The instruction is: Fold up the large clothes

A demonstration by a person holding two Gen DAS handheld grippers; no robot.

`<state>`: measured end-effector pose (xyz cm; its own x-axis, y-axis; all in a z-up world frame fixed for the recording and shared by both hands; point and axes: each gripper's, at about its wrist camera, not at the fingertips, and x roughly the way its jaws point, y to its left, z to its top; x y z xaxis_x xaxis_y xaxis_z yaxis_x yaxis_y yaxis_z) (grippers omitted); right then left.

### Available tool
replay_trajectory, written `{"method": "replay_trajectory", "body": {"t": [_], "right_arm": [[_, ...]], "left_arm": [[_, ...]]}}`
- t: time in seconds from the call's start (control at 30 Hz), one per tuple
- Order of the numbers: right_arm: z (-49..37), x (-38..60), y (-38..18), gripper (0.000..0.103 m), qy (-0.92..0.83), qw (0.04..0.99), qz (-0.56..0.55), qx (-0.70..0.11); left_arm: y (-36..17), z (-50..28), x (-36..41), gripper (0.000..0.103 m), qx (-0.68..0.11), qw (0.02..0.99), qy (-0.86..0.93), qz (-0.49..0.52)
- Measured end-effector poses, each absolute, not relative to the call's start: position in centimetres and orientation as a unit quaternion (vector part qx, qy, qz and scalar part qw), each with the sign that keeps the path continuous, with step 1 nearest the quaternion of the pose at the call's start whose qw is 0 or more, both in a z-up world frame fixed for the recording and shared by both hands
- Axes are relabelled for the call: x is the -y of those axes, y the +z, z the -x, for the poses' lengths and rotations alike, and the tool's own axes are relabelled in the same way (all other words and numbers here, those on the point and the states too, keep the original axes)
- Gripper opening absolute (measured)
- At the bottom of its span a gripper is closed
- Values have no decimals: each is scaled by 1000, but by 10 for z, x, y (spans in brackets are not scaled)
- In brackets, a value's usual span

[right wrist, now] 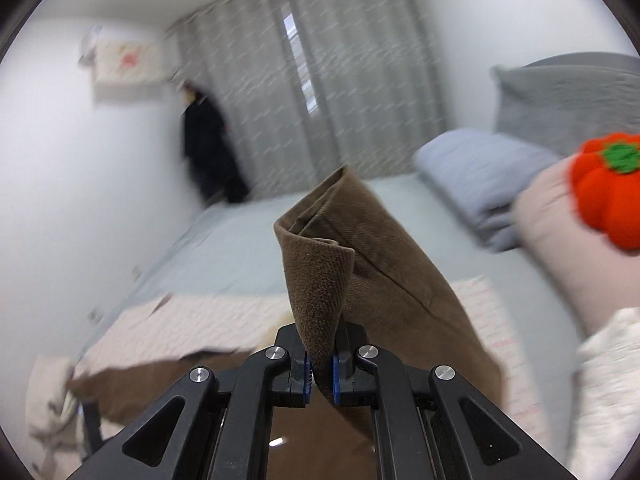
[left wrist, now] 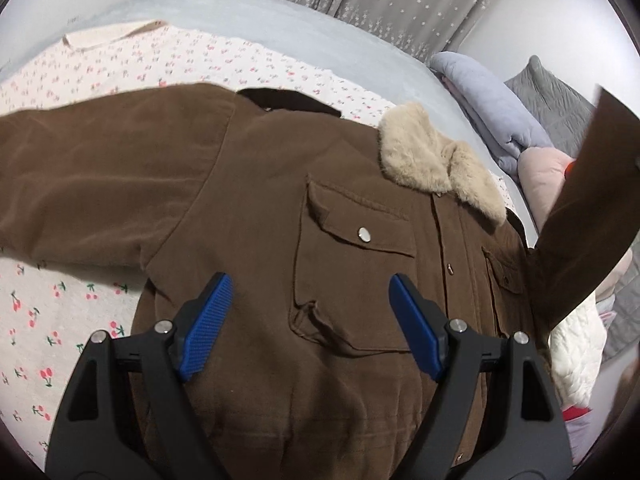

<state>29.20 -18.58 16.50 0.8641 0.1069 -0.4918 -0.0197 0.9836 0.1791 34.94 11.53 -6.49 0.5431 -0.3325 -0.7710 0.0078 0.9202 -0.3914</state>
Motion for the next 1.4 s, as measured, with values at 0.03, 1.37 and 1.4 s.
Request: {"method": "replay_trajectory", "body": {"t": [0.03, 1.37, 1.4], "right_arm": [[-298, 171, 152, 7, 45, 958, -79, -270], [-233, 390, -14, 84, -66, 880, -311, -353], [-233, 392, -18, 84, -72, 880, -310, -353]], "left_arm": [[-67, -350, -117, 81, -470, 859, -99, 177], [-39, -375, -3, 9, -408, 893, -142, 125], [-41, -377, -3, 10, -404, 901, -118, 107]]}}
